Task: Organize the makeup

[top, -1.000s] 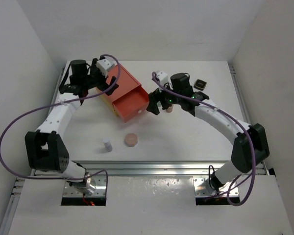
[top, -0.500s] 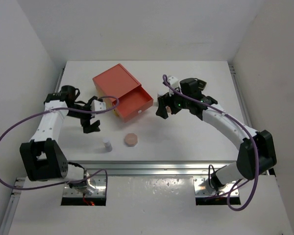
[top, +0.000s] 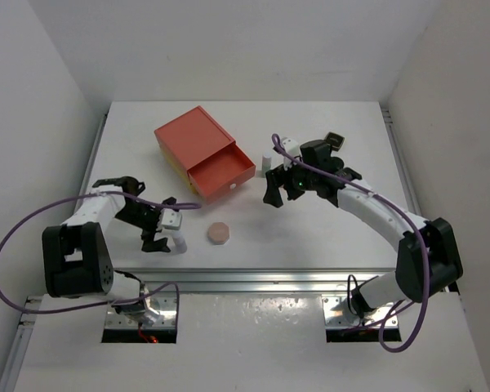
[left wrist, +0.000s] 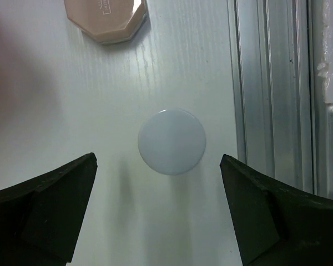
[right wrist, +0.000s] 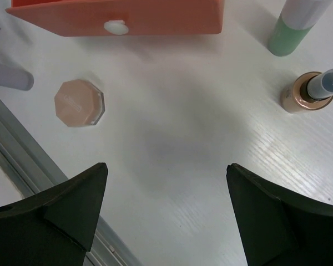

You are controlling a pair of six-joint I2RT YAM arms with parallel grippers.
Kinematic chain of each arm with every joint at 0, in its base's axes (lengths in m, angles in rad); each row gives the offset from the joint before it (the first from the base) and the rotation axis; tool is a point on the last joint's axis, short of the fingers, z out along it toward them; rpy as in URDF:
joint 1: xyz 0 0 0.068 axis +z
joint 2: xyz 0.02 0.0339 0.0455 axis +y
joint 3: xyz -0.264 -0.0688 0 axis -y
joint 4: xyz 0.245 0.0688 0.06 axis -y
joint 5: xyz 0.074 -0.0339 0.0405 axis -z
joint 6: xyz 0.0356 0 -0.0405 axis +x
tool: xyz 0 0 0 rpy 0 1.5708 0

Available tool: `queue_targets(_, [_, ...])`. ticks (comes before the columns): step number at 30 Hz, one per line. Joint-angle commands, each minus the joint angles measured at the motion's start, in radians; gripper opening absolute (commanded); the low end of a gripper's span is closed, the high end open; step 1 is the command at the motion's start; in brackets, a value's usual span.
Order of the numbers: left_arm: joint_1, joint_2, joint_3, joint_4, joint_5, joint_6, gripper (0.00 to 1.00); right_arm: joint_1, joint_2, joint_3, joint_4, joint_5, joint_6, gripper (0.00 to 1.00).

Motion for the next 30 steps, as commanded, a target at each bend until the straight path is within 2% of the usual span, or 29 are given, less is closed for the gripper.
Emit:
queue_targets(1, [-0.022,0.052,-0.016,0.054,0.082,0.064,1.0,0.004,-0.044,-0.005,0.019,0.013,0.023,0.88])
queue_targets(2, [-0.023,0.082,-0.016,0.083,0.091,0.064,1.0,0.005,-0.042,-0.005,0.013,0.021,0.02,0.88])
queue_targets(5, [-0.078,0.113,0.013,0.169,0.092,-0.083,1.0,0.007,-0.044,-0.007,0.001,0.039,0.014,0.88])
queue_targets(7, [-0.087,0.124,0.013,0.169,0.092,-0.079,1.0,0.007,-0.047,-0.008,0.001,0.054,0.014,0.88])
queue_targets(10, [-0.116,0.133,0.013,0.169,0.121,-0.063,0.95,0.011,-0.047,-0.01,0.002,0.067,0.014,0.88])
queue_targets(11, [-0.125,0.142,0.013,0.169,0.121,-0.077,0.91,0.01,-0.047,-0.004,0.001,0.068,0.011,0.88])
queue_targets(12, [-0.125,0.142,0.013,0.156,0.121,-0.077,0.82,0.01,-0.047,0.001,-0.008,0.07,0.009,0.88])
queue_targets(15, [-0.125,0.142,0.013,0.119,0.121,-0.068,0.66,0.01,-0.056,0.002,-0.021,0.087,-0.014,0.88])
queue_targets(16, [-0.125,0.142,0.013,0.11,0.121,-0.038,0.55,0.01,-0.056,0.002,-0.019,0.09,-0.02,0.88])
queue_targets(18, [-0.125,0.142,0.013,0.088,0.111,-0.027,0.41,0.01,-0.059,0.004,-0.024,0.097,-0.043,0.88])
queue_targets(19, [-0.125,0.151,0.022,0.088,0.098,-0.027,0.28,0.011,-0.055,0.012,-0.032,0.097,-0.048,0.88])
queue_targets(21, [-0.135,0.151,0.044,0.056,0.087,-0.027,0.14,0.01,-0.052,0.025,-0.036,0.1,-0.058,0.88])
queue_targets(25, [-0.135,0.151,0.139,-0.011,0.087,-0.083,0.0,0.008,-0.047,0.031,-0.026,0.103,-0.059,0.88])
queue_targets(28, [-0.135,0.151,0.29,-0.109,0.099,-0.2,0.0,0.01,-0.044,0.033,-0.024,0.099,-0.059,0.88])
queue_targets(30, [-0.135,0.168,0.431,-0.151,0.089,-0.362,0.0,0.011,-0.038,0.033,-0.025,0.093,-0.052,0.88])
